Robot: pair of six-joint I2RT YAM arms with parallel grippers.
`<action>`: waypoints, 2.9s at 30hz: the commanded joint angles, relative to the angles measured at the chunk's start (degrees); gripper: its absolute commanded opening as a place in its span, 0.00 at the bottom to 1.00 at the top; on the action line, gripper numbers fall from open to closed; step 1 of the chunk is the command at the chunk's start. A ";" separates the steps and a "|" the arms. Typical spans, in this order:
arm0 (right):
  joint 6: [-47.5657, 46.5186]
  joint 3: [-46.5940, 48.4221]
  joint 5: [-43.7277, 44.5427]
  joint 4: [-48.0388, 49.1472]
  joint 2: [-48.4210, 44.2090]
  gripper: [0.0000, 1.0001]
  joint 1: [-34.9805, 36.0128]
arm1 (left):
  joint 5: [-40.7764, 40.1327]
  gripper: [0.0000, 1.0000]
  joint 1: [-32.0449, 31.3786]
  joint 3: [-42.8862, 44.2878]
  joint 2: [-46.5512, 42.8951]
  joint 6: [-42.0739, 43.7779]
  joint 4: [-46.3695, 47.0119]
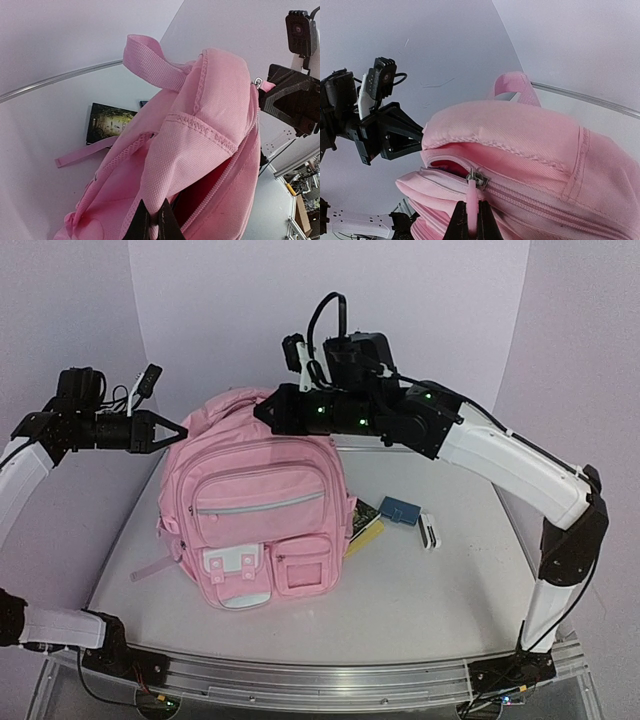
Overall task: Pack the student bag
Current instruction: Zip the student bag at the center of the board.
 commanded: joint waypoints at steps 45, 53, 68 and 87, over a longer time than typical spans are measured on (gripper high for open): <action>-4.43 -12.95 13.95 -0.77 -16.48 0.77 -0.35 | 3.02 0.63 -7.43 9.20 0.69 -7.59 3.59; -4.46 -19.21 8.84 -0.68 -17.53 0.83 -5.81 | 0.71 0.62 -11.93 13.31 5.30 -6.35 -1.00; -5.42 -22.68 3.68 0.31 -15.80 0.84 -5.90 | -9.48 0.54 -18.96 19.83 11.73 -0.79 -8.48; -6.90 -28.40 -1.60 3.24 -19.56 0.77 -5.89 | -11.48 0.17 -19.02 18.68 7.49 -1.03 -6.81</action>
